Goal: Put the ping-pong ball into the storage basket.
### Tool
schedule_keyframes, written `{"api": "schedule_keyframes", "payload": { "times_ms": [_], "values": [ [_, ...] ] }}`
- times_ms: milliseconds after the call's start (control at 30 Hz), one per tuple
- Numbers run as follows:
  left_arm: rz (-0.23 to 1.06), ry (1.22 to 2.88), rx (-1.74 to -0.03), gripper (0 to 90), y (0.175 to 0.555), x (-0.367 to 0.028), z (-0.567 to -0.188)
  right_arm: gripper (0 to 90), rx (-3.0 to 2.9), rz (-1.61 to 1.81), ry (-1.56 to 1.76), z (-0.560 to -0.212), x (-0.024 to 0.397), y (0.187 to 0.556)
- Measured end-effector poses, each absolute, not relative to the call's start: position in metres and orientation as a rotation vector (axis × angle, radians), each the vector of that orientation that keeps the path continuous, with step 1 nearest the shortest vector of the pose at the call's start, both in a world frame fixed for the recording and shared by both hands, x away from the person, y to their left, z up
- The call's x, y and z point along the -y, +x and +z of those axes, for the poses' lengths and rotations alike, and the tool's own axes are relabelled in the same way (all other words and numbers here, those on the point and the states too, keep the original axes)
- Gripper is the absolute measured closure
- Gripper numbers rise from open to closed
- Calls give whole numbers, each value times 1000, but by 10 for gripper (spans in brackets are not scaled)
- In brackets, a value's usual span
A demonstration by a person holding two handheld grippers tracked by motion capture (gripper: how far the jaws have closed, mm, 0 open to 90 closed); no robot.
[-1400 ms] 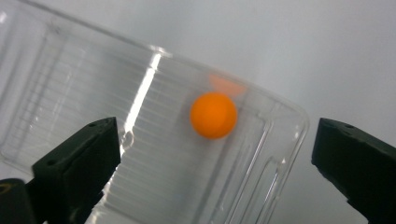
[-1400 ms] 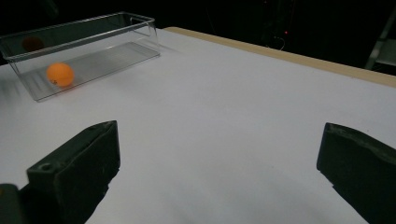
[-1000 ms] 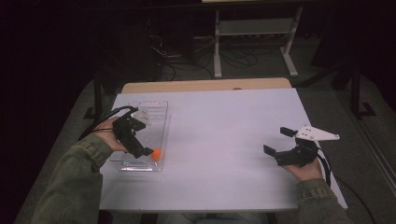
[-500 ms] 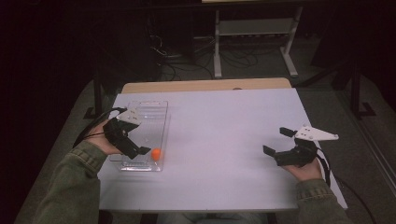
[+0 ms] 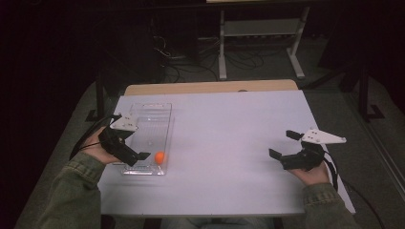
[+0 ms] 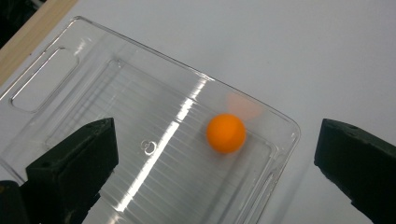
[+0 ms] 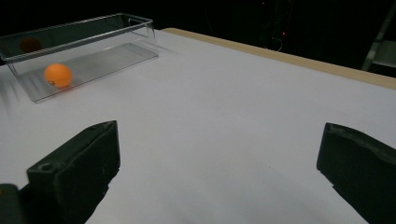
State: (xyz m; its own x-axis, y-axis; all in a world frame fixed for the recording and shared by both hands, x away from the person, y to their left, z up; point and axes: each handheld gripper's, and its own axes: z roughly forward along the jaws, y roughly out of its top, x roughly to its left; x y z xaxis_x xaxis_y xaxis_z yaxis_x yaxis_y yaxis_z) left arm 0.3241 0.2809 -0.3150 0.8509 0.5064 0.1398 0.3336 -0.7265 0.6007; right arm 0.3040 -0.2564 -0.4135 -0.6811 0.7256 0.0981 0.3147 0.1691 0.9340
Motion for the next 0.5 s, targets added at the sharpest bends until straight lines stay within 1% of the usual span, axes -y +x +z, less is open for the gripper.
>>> {"api": "schedule_keyframes", "payload": {
  "times_ms": [500],
  "values": [
    [459,2293,-689,0,313,-304,-318,0,-2082,1519,990,-414,256,304]
  ]
}}
